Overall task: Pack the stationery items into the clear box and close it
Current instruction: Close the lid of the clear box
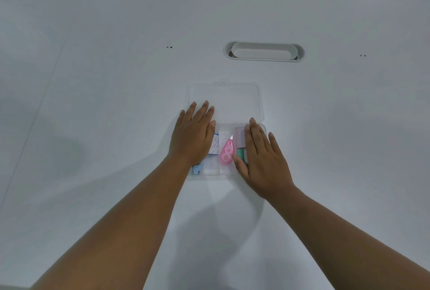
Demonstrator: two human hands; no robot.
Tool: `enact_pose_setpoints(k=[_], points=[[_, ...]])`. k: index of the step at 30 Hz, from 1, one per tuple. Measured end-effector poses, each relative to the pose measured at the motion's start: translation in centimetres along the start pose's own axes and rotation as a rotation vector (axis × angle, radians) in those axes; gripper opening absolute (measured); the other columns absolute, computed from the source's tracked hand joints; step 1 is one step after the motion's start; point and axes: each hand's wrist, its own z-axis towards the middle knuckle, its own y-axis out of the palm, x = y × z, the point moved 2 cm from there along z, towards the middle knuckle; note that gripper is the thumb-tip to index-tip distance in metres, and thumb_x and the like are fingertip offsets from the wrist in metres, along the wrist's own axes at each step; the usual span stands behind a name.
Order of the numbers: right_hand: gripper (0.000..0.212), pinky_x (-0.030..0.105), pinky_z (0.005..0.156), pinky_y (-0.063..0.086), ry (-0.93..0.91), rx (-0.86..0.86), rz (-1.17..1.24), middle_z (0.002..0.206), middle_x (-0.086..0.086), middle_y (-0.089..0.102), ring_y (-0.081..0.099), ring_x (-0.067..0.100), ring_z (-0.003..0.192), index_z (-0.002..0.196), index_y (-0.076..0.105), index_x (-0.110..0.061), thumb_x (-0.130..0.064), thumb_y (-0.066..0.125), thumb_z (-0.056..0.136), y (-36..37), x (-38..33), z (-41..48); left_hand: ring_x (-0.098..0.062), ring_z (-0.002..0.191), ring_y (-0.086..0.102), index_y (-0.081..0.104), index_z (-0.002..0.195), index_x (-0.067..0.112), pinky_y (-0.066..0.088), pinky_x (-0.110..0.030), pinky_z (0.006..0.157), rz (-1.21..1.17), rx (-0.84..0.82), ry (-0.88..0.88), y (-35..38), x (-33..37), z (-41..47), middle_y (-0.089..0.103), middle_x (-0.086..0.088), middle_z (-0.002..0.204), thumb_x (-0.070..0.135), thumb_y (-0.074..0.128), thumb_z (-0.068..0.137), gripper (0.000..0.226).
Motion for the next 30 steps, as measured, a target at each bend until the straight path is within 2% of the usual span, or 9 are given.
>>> enact_pose_setpoints(k=[10, 14, 17, 20, 22, 25, 27, 28, 30], points=[[0.074, 0.043, 0.119, 0.021, -0.022, 0.020, -0.012, 0.161, 0.007, 0.018, 0.017, 0.025, 0.148, 0.150, 0.024, -0.015, -0.059, 0.006, 0.093, -0.6, 0.6, 0.0, -0.021, 0.148, 0.011, 0.028, 0.148, 0.021, 0.013, -0.043, 0.121, 0.000, -0.006, -0.001, 0.4, -0.2, 0.1, 0.023, 0.003, 0.159, 0.037, 0.023, 0.102, 0.049], [0.068, 0.041, 0.121, 0.012, 0.034, 0.092, 0.089, 0.162, 0.004, 0.014, 0.009, 0.022, 0.149, 0.151, 0.019, -0.019, -0.056, 0.024, 0.094, -1.2, 1.3, 1.6, -0.017, 0.149, 0.003, 0.023, 0.149, 0.020, 0.009, -0.038, 0.121, -0.088, -0.005, -0.011, -0.1, 0.0, 0.2, 0.012, 0.002, 0.161, 0.044, 0.025, 0.100, 0.055], [0.066, 0.040, 0.121, 0.007, 0.104, 0.118, 0.171, 0.163, 0.005, 0.006, 0.001, 0.021, 0.150, 0.152, 0.013, -0.020, -0.053, 0.027, 0.096, -2.0, 2.0, 3.8, -0.015, 0.148, -0.004, 0.014, 0.151, 0.021, 0.006, -0.033, 0.117, -0.190, 0.019, -0.056, -0.8, 0.1, 0.7, 0.000, 0.003, 0.162, 0.051, 0.028, 0.097, 0.064], [0.065, 0.041, 0.121, 0.012, 0.184, 0.125, 0.262, 0.162, 0.008, 0.011, 0.006, 0.024, 0.149, 0.151, 0.012, -0.016, -0.047, 0.032, 0.098, -2.8, 2.9, 6.0, -0.013, 0.148, -0.005, 0.008, 0.152, 0.021, 0.007, -0.033, 0.116, -0.290, 0.036, -0.183, -1.5, -0.4, 2.0, -0.003, 0.003, 0.162, 0.054, 0.030, 0.096, 0.069], [0.061, 0.045, 0.116, 0.026, 0.278, 0.143, 0.375, 0.154, 0.013, 0.030, 0.023, 0.032, 0.143, 0.149, 0.019, -0.009, -0.036, 0.039, 0.098, -3.2, 3.6, 7.3, -0.017, 0.148, 0.007, 0.011, 0.152, 0.022, 0.016, -0.039, 0.116, -0.420, 0.060, -0.337, -1.7, -1.0, 3.1, 0.009, -0.001, 0.162, 0.054, 0.033, 0.095, 0.068], [0.047, 0.047, 0.106, 0.034, 0.440, 0.214, 0.605, 0.132, 0.021, 0.051, 0.042, 0.039, 0.125, 0.138, 0.038, 0.001, -0.020, 0.041, 0.096, -4.2, 4.2, 9.0, -0.019, 0.135, 0.039, 0.034, 0.145, 0.019, 0.032, -0.035, 0.108, -0.656, 0.141, -0.526, -2.4, -1.6, 4.5, 0.041, -0.007, 0.148, 0.049, 0.038, 0.094, 0.059], [0.041, 0.047, 0.099, 0.041, 0.588, 0.227, 0.839, 0.122, 0.028, 0.056, 0.051, 0.039, 0.112, 0.126, 0.046, 0.011, -0.016, 0.039, 0.094, -4.8, 4.5, 10.0, -0.021, 0.117, 0.055, 0.056, 0.125, 0.015, 0.040, -0.029, 0.094, -0.722, 0.203, -0.563, -3.4, -1.5, 5.1, 0.061, -0.007, 0.126, 0.041, 0.039, 0.096, 0.043], [0.041, 0.044, 0.089, 0.046, 0.659, 0.229, 0.964, 0.111, 0.030, 0.059, 0.056, 0.037, 0.098, 0.121, 0.048, 0.013, -0.015, 0.039, 0.092, -4.9, 4.7, 10.4, -0.023, 0.103, 0.059, 0.063, 0.108, 0.014, 0.042, -0.030, 0.085, -0.784, 0.219, -0.599, -3.8, -1.6, 5.5, 0.066, -0.009, 0.111, 0.038, 0.040, 0.096, 0.036], [0.040, 0.035, 0.073, 0.041, 0.772, 0.212, 1.158, 0.088, 0.028, 0.054, 0.048, 0.024, 0.076, 0.111, 0.052, 0.013, -0.017, 0.042, 0.087, -5.2, 5.2, 11.1, -0.022, 0.084, 0.060, 0.062, 0.083, 0.015, 0.047, -0.034, 0.077, -0.953, 0.218, -0.702, -4.3, -2.1, 6.1, 0.067, -0.004, 0.091, 0.036, 0.043, 0.094, 0.030]])
